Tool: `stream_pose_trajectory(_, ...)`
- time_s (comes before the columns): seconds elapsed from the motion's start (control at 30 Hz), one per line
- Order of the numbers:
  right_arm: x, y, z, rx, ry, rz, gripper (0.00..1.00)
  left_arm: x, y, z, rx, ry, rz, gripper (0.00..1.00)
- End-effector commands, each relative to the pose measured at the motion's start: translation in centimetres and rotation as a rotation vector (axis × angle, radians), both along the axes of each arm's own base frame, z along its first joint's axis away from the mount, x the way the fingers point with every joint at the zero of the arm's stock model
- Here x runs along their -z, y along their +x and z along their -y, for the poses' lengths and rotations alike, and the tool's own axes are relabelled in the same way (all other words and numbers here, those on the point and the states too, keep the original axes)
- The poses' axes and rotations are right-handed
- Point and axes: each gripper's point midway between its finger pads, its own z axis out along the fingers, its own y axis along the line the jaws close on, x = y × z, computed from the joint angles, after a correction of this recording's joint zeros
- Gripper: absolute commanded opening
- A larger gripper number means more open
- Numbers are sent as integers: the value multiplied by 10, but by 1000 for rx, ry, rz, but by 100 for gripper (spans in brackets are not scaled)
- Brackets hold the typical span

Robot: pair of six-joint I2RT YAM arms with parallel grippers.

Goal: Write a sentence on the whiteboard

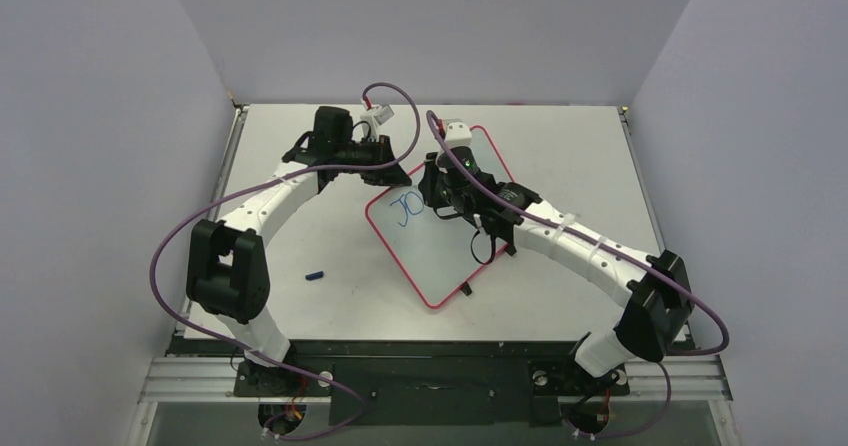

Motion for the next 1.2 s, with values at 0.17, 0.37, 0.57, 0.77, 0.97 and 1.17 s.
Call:
stream_pose_trajectory(0.17, 4, 8, -1, 10, 7, 18, 0, -25, -13, 12, 76, -20, 76, 0)
stream_pose_trajectory(0.37, 22, 2, 8, 24, -22, -6, 0, -26, -14, 12, 76, -20, 75, 0)
stream_pose_trajectory(0.57, 39, -5, 19, 40, -50, -28, 0, -27, -14, 12, 77, -21, 80, 0)
stream_pose_trajectory(0.77, 43, -7, 28, 65, -63, -25, 0, -26, -13, 12, 77, -19, 78, 0)
stream_pose_trajectory(0.97, 37, 1, 31, 95, -70, -12, 0, -26, -14, 12, 78, -19, 78, 0)
stream_pose_trajectory(1.17, 24, 16, 28, 107, -64, 8, 0, -26, -14, 12, 79, -19, 77, 0)
